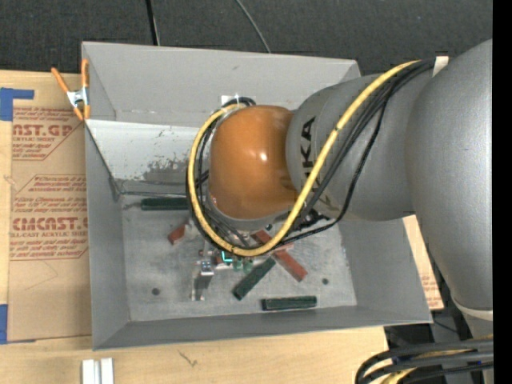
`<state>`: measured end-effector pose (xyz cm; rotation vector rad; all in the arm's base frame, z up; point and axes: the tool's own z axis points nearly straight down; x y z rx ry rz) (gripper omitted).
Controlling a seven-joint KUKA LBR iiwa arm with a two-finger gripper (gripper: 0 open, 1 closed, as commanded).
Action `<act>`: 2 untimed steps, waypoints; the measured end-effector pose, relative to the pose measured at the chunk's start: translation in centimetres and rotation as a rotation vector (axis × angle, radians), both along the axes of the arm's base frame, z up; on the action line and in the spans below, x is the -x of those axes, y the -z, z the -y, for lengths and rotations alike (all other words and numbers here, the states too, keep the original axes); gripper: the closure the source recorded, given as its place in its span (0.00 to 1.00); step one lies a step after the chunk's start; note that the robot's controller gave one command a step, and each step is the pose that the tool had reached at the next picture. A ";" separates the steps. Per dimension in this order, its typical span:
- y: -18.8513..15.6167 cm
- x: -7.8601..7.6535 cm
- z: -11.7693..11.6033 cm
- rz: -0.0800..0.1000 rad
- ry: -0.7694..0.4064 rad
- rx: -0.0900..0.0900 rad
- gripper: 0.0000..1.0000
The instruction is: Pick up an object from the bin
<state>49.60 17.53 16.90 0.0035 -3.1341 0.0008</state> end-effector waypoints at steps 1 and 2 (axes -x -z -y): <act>-0.4 -0.2 0.1 0.007 0.002 -0.002 0.00; 3.4 -2.7 3.9 0.016 -0.019 -0.005 0.00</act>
Offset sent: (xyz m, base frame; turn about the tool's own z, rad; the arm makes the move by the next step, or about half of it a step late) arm 0.0411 -0.0748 -0.0659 -0.0166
